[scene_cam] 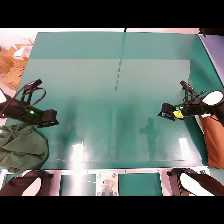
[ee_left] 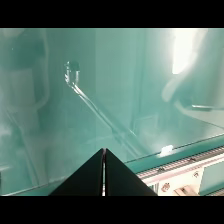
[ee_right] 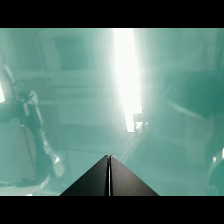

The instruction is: Fold the shirts.

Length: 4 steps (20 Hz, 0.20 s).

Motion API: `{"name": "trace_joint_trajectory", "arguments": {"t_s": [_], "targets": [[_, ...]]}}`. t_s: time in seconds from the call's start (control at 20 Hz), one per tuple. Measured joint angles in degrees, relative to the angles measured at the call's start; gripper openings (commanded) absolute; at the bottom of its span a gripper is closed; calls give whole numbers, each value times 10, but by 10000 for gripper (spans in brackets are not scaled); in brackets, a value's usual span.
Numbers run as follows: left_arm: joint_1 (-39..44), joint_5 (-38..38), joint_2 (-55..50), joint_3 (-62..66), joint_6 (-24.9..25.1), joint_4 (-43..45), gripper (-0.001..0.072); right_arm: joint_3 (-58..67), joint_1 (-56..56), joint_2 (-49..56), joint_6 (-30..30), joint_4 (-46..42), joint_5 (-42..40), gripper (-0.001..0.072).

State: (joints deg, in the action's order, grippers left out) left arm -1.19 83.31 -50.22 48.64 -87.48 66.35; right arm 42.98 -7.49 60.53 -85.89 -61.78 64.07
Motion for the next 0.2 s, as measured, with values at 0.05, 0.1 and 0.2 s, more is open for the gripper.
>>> {"name": "trace_joint_trajectory", "arguments": {"t_s": [0.05,0.1,0.2], "targets": [[0,-2,5,-7,-2,2,22,-3,2,-1,2,1,-3,14],[0,-5,9,-12,-3,3,23,-5,4,-2,3,2,-5,14],[0,-8,13,-18,-5,5,23,-9,6,-3,5,5,-9,14]]}}
